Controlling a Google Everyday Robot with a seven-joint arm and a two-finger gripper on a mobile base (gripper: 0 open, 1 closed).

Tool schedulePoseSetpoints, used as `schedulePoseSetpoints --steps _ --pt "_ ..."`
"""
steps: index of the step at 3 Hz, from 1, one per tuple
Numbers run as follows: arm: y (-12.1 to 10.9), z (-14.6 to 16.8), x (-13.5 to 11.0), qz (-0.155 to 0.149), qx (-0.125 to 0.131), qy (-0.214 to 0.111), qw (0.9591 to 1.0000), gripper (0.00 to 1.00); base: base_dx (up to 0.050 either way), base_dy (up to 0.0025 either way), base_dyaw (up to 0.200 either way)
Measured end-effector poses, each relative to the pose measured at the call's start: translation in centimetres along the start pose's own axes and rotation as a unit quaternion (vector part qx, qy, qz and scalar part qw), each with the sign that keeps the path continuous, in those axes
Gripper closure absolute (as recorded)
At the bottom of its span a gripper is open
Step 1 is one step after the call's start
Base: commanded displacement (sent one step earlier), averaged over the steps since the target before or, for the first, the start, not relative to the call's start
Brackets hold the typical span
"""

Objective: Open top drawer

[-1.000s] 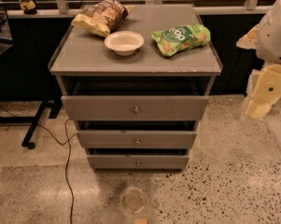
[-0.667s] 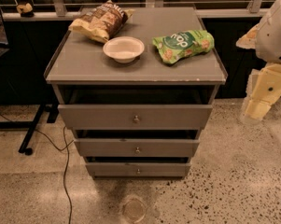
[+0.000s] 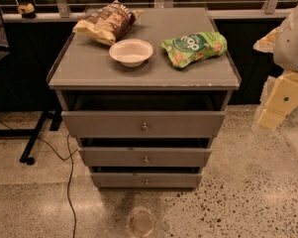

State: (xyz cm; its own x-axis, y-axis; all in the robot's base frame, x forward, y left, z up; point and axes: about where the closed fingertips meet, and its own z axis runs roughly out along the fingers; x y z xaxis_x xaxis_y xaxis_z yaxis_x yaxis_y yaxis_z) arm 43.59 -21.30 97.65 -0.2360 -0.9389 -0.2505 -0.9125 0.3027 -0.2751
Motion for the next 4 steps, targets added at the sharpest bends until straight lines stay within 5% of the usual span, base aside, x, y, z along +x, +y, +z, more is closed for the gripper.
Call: schedulePoseSetpoints --steps 1,2,3,4 --pt "2.2 2.1 0.1 0.075 0.003 -0.052 0.9958 0.0 0.0 0.0 0.0" --pt "4.6 6.1 0.3 0.149 -0.015 -0.117 0.9819 0.0 0.0 0.0 0.0" --pt "4.9 9.7 -0.9 0.2 -0.017 -0.203 0.9584 0.0 0.0 0.0 0.0" --pt "3.9 11.7 -2.9 0.21 -0.011 -0.261 0.942 0.0 0.0 0.0 0.0"
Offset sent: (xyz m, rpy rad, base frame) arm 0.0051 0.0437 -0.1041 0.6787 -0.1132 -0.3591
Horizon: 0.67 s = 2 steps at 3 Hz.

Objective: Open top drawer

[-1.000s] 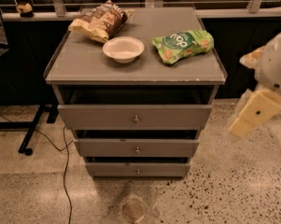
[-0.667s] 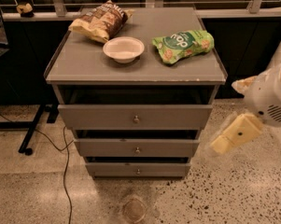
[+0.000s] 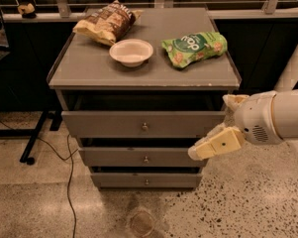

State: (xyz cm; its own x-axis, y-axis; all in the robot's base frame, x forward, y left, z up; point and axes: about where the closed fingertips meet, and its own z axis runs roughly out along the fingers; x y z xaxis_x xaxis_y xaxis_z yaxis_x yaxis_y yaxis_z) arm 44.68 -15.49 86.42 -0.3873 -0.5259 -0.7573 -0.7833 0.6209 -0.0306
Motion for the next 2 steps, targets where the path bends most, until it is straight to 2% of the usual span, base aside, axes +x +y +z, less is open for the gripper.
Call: schedulePoseSetpoints --steps 1,2 --pt "-1.39 2.11 -1.26 -0.002 -0.003 -0.03 0.9995 0.0 0.0 0.0 0.0" --pt "-1.39 2.11 -1.26 -0.002 -0.003 -0.03 0.9995 0.0 0.0 0.0 0.0"
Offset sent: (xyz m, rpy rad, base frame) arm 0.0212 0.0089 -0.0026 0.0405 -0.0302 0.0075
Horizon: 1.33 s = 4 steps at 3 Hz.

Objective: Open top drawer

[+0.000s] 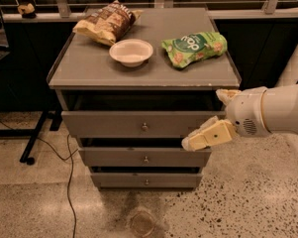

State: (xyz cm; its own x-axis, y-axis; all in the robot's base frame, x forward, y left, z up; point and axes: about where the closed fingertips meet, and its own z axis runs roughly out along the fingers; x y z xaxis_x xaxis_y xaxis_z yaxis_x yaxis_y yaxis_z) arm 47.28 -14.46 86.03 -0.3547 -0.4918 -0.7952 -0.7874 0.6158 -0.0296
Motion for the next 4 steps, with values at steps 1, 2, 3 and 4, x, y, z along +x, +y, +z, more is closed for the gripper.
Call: schedulePoseSetpoints --steps 1,2,3,4 --pt "0.0 0.0 0.0 0.0 0.0 0.0 1.0 0.19 0.0 0.0 0.0" --pt "0.0 0.0 0.0 0.0 0.0 0.0 1.0 0.42 0.0 0.0 0.0" --pt "0.0 0.0 0.0 0.0 0.0 0.0 1.0 0.66 0.0 0.0 0.0" --pt "0.0 0.0 0.0 0.0 0.0 0.0 1.0 0.89 0.0 0.0 0.0"
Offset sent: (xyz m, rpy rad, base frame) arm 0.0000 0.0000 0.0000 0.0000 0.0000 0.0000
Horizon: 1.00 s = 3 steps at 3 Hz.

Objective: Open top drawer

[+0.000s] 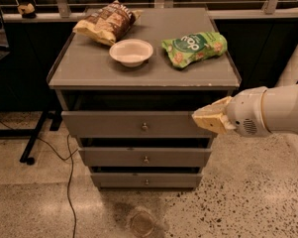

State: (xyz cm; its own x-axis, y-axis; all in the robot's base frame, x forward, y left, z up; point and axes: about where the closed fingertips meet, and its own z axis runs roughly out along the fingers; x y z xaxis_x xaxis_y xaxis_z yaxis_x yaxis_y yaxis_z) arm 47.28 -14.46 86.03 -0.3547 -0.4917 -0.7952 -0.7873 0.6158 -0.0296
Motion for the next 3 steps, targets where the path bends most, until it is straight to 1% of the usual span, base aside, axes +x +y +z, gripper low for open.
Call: schedulePoseSetpoints --steps 1,2,3 --pt "-0.2 0.9 0.3 0.021 0.024 -0.021 0.9993 1.0 0.0 0.0 0.0" --pt "1.7 3.7 2.9 0.083 0.043 -0.064 0.9936 1.0 0.0 0.0 0.0" --pt "2.5 6.2 4.9 0.155 0.07 -0.108 0.9796 1.0 0.0 0.0 0.0"
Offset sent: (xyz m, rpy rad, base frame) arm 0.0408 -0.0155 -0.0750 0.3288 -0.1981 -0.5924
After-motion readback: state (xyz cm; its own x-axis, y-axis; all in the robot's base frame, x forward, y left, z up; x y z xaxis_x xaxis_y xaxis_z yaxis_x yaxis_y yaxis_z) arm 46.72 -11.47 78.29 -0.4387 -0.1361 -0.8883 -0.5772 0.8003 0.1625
